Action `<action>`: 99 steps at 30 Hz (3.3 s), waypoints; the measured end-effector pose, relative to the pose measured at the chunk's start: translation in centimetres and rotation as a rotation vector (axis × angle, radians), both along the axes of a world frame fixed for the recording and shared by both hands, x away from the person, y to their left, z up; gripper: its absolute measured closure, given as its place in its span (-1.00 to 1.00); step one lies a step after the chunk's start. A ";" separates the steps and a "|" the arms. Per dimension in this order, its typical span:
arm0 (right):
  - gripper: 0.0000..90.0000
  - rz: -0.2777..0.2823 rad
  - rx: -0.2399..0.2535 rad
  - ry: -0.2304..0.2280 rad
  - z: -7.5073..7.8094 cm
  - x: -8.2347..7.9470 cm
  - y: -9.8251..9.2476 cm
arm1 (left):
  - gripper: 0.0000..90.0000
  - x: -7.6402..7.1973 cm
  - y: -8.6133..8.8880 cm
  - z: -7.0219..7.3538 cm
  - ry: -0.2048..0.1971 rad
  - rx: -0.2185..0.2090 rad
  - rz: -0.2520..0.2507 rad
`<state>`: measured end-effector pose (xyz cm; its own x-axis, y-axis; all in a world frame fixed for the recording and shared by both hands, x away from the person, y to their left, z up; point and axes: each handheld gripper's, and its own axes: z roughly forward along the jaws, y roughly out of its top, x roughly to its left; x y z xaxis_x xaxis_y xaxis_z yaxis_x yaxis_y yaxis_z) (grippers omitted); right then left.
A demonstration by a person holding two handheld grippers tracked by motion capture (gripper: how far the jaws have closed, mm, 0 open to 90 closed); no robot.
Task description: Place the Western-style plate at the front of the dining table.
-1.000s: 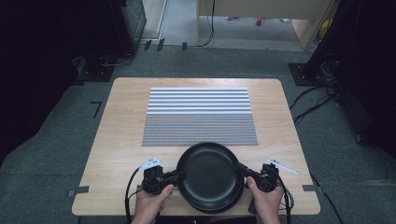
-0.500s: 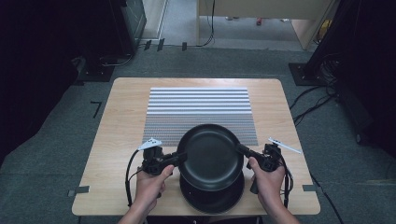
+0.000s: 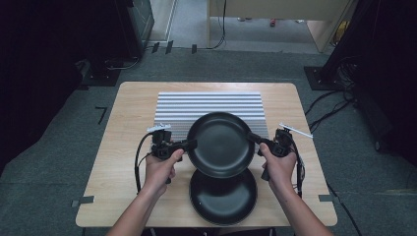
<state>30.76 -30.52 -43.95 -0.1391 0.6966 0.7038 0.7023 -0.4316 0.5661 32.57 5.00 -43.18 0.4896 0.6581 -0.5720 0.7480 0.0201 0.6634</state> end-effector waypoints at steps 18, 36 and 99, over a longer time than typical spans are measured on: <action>0.83 -0.032 0.003 0.061 -2.5 7.7 0.4 | 0.67 8.1 -0.4 -1.9 0.077 0.030 0.065; 0.83 -0.093 -0.022 0.123 -5.8 13.1 2.4 | 0.67 14.8 0.4 -5.7 0.214 0.023 0.154; -0.44 0.014 -0.296 -0.129 -3.8 3.5 -3.1 | -0.75 3.4 0.5 -3.3 -0.078 0.318 0.071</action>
<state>34.24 -33.66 -47.71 -0.2250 0.8660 0.4465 0.6213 -0.2254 0.7504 35.99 5.46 -46.48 0.4703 0.8316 -0.2954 0.6992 -0.1469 0.6997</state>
